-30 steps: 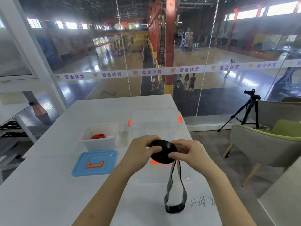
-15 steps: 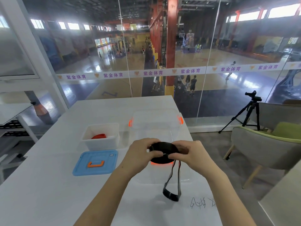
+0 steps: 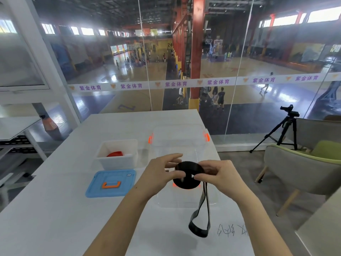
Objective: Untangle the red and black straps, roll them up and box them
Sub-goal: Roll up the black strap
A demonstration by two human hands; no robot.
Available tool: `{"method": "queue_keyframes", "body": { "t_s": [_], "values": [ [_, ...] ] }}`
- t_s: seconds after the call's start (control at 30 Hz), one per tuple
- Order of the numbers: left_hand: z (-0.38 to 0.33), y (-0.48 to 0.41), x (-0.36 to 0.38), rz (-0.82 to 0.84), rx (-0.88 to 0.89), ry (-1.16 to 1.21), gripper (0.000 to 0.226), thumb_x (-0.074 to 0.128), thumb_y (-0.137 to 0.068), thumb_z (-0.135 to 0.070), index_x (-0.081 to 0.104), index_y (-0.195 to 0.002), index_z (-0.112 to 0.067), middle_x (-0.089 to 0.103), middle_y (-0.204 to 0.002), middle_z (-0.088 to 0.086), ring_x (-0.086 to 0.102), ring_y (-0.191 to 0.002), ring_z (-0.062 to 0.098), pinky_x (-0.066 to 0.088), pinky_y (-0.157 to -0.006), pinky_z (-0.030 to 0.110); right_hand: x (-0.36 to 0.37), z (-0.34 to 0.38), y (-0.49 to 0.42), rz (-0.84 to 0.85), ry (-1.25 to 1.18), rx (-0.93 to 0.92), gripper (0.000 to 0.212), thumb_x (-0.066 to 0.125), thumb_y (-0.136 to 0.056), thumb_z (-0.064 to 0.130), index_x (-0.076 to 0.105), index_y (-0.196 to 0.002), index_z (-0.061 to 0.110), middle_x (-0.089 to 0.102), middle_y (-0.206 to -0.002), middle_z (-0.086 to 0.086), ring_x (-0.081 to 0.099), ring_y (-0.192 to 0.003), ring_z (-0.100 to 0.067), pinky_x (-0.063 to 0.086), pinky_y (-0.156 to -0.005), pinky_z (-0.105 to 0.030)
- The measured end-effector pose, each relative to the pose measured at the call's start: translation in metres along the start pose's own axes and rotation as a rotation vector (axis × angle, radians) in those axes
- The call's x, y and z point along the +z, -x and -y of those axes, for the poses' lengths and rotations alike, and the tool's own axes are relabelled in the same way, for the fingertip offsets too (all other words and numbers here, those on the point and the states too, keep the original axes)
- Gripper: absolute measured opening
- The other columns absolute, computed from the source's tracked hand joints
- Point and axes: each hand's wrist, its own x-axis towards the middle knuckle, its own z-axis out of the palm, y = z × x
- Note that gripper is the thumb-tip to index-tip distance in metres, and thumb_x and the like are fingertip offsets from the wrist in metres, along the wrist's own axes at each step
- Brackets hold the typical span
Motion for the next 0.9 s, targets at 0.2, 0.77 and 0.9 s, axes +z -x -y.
{"method": "queue_keyframes", "body": {
  "t_s": [0.2,0.77,0.9],
  "values": [
    [-0.003,0.003,0.003,-0.008,0.070,-0.106,0.020,0.071,-0.093,-0.024,0.073,-0.111,-0.035,0.070,-0.111,-0.017,0.066,-0.111,0.003,0.054,-0.096,0.028,0.008,0.005,0.001,0.008,-0.024,0.000,0.025,0.086,-0.082,0.006,0.084,-0.097,0.026,0.083,-0.089,0.005,0.079,-0.091,-0.009,0.061,-0.084,-0.020],
    [0.001,0.011,-0.005,0.023,0.038,-0.077,0.026,0.075,-0.089,-0.021,0.074,-0.107,-0.041,0.076,-0.106,-0.019,0.068,-0.107,0.001,0.054,-0.101,0.033,0.019,0.014,-0.002,0.034,0.066,-0.070,0.025,0.086,-0.083,0.010,0.083,-0.099,0.028,0.083,-0.090,0.012,0.078,-0.091,-0.005,0.058,-0.087,-0.015],
    [0.004,0.009,-0.005,-0.053,0.043,-0.008,0.021,0.078,-0.086,-0.021,0.076,-0.101,-0.036,0.077,-0.099,-0.016,0.071,-0.103,0.006,0.057,-0.097,0.037,0.017,0.010,-0.005,0.013,0.018,-0.009,0.033,0.090,-0.080,0.015,0.082,-0.107,0.031,0.083,-0.097,0.014,0.078,-0.097,-0.004,0.061,-0.095,-0.027]
  ]
}}
